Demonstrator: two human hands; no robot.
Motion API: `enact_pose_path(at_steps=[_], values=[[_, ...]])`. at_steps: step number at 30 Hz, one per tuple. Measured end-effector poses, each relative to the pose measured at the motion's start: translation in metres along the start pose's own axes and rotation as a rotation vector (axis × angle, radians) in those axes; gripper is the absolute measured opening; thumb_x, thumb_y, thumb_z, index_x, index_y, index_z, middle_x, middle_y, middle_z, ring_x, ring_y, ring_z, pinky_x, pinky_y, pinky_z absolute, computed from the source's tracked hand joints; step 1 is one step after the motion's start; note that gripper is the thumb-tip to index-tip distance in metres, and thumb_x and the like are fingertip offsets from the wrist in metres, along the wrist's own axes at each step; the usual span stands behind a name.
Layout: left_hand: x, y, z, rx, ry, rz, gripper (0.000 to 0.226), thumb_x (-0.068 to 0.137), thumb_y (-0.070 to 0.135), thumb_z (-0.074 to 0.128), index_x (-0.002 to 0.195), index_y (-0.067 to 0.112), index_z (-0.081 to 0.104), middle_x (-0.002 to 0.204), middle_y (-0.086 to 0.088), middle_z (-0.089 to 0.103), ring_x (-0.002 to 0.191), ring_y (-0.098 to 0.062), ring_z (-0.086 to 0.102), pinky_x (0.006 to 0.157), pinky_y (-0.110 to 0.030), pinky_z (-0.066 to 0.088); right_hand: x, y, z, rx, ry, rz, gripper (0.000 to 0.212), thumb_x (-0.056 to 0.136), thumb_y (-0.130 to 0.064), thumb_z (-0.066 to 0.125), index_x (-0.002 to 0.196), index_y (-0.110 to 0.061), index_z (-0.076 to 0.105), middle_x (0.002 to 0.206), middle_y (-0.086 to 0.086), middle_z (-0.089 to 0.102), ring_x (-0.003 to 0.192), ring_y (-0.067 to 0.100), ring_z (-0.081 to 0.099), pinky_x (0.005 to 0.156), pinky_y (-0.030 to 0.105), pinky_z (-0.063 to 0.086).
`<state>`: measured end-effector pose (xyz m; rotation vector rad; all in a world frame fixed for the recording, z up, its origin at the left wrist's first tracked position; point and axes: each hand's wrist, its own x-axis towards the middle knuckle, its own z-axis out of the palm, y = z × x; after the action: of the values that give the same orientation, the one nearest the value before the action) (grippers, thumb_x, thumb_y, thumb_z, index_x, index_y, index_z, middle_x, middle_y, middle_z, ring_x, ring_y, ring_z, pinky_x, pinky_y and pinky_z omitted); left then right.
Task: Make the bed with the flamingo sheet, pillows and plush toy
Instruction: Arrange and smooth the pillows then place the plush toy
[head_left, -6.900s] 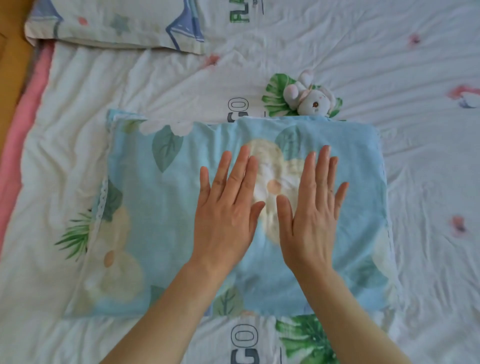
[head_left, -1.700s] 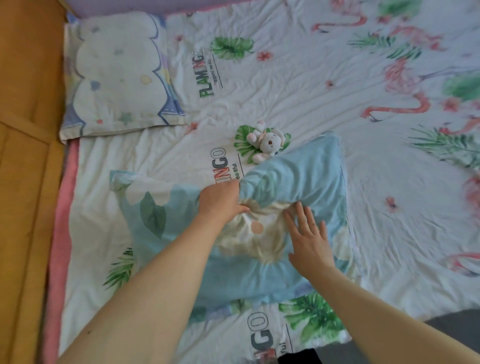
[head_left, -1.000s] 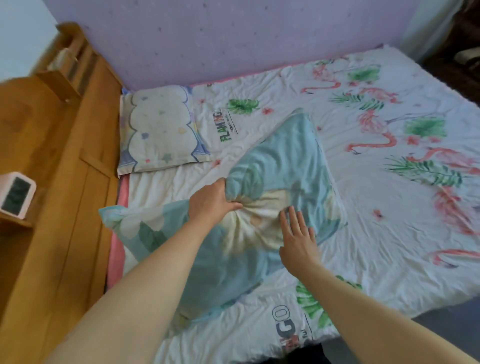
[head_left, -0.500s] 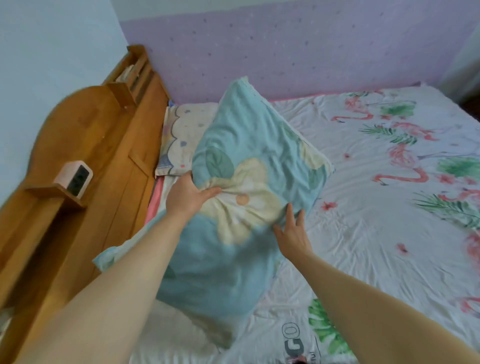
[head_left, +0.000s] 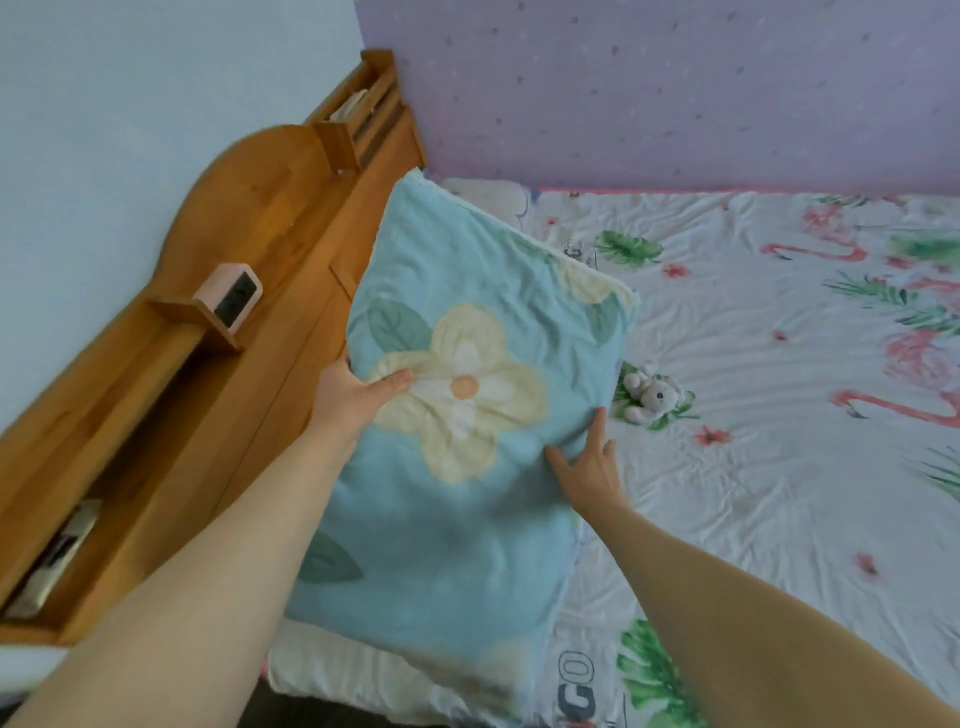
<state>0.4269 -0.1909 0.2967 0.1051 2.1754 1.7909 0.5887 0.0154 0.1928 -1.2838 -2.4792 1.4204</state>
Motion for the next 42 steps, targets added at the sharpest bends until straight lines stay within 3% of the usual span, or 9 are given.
enact_pose_path(at_steps=[9, 16, 19, 22, 26, 30, 34, 36, 42], values=[[-0.010, -0.037, -0.016, -0.005, 0.162, -0.102, 0.031, 0.074, 0.005, 0.079, 0.095, 0.023, 0.065, 0.089, 0.007, 0.069, 0.069, -0.001, 0.068, 0.058, -0.019, 0.055, 0.024, -0.002, 0.014, -0.125, -0.205, -0.044, 0.103, 0.082, -0.039, 0.068, 0.151, -0.032, -0.007, 0.125, 0.019, 0.044, 0.112, 0.035, 0.049, 0.086, 0.036, 0.042], [-0.009, -0.068, -0.031, -0.015, 0.225, -0.197, 0.034, 0.072, 0.009, 0.081, 0.103, 0.014, 0.068, 0.094, -0.002, 0.071, 0.080, -0.016, 0.069, 0.064, -0.027, 0.056, 0.039, 0.001, 0.032, -0.012, -0.317, 0.061, 0.079, 0.085, -0.010, 0.052, 0.150, -0.031, 0.013, 0.113, 0.016, 0.055, 0.084, 0.025, 0.054, 0.068, 0.033, 0.051], [-0.005, -0.081, -0.035, -0.031, 0.235, -0.242, 0.036, 0.073, 0.008, 0.079, 0.107, 0.011, 0.067, 0.092, -0.002, 0.070, 0.076, -0.014, 0.068, 0.058, -0.023, 0.056, 0.043, 0.005, 0.041, -0.082, -0.329, 0.029, 0.080, 0.087, -0.006, 0.050, 0.151, -0.033, 0.011, 0.114, 0.017, 0.056, 0.082, 0.028, 0.055, 0.053, 0.023, 0.041], [0.007, -0.100, -0.041, -0.042, 0.228, -0.274, 0.034, 0.074, 0.006, 0.078, 0.105, 0.011, 0.067, 0.096, -0.006, 0.070, 0.080, -0.018, 0.068, 0.063, -0.027, 0.057, 0.048, 0.009, 0.050, -0.098, -0.334, 0.005, 0.081, 0.087, 0.000, 0.044, 0.149, -0.043, 0.015, 0.110, 0.013, 0.056, 0.076, 0.024, 0.054, 0.058, 0.028, 0.046], [0.029, -0.126, -0.045, -0.012, 0.198, -0.335, 0.043, 0.071, 0.007, 0.081, 0.111, 0.007, 0.066, 0.103, -0.011, 0.070, 0.090, -0.025, 0.068, 0.077, -0.036, 0.056, 0.057, 0.016, 0.062, -0.107, -0.286, 0.019, 0.082, 0.084, 0.008, 0.037, 0.146, -0.045, 0.026, 0.128, 0.006, 0.055, 0.083, 0.020, 0.054, 0.067, 0.028, 0.044], [0.059, -0.151, -0.052, 0.058, 0.129, -0.363, 0.065, 0.054, 0.028, 0.087, 0.114, 0.016, 0.065, 0.105, -0.003, 0.071, 0.095, -0.022, 0.069, 0.083, -0.041, 0.056, 0.067, 0.018, 0.081, -0.160, -0.245, 0.066, 0.080, 0.085, 0.008, 0.038, 0.146, -0.042, 0.027, 0.131, 0.009, 0.055, 0.087, 0.020, 0.052, 0.070, 0.025, 0.040], [0.092, -0.169, -0.056, 0.166, 0.062, -0.391, 0.040, 0.068, 0.021, 0.084, 0.103, 0.022, 0.065, 0.102, -0.001, 0.070, 0.091, -0.019, 0.067, 0.084, -0.037, 0.054, 0.076, 0.014, 0.106, -0.209, -0.185, 0.087, 0.079, 0.085, 0.007, 0.039, 0.147, -0.040, 0.026, 0.130, 0.010, 0.052, 0.105, 0.028, 0.055, 0.081, 0.031, 0.045], [0.109, -0.175, -0.057, 0.222, 0.041, -0.369, 0.044, 0.068, 0.022, 0.084, 0.107, 0.017, 0.064, 0.105, -0.004, 0.069, 0.094, -0.021, 0.066, 0.085, -0.037, 0.054, 0.082, 0.011, 0.115, -0.236, -0.163, 0.095, 0.078, 0.086, 0.006, 0.039, 0.148, -0.040, 0.023, 0.124, 0.011, 0.051, 0.102, 0.027, 0.053, 0.082, 0.035, 0.046], [0.169, -0.186, -0.058, 0.423, 0.035, -0.441, 0.068, 0.073, 0.027, 0.081, 0.125, 0.003, 0.045, 0.120, -0.008, 0.057, 0.111, -0.025, 0.057, 0.081, -0.028, 0.043, 0.109, -0.008, 0.142, -0.305, -0.099, 0.137, 0.080, 0.087, 0.007, 0.038, 0.148, -0.040, 0.019, 0.100, 0.004, 0.042, 0.074, 0.016, 0.044, 0.053, 0.026, 0.033]])
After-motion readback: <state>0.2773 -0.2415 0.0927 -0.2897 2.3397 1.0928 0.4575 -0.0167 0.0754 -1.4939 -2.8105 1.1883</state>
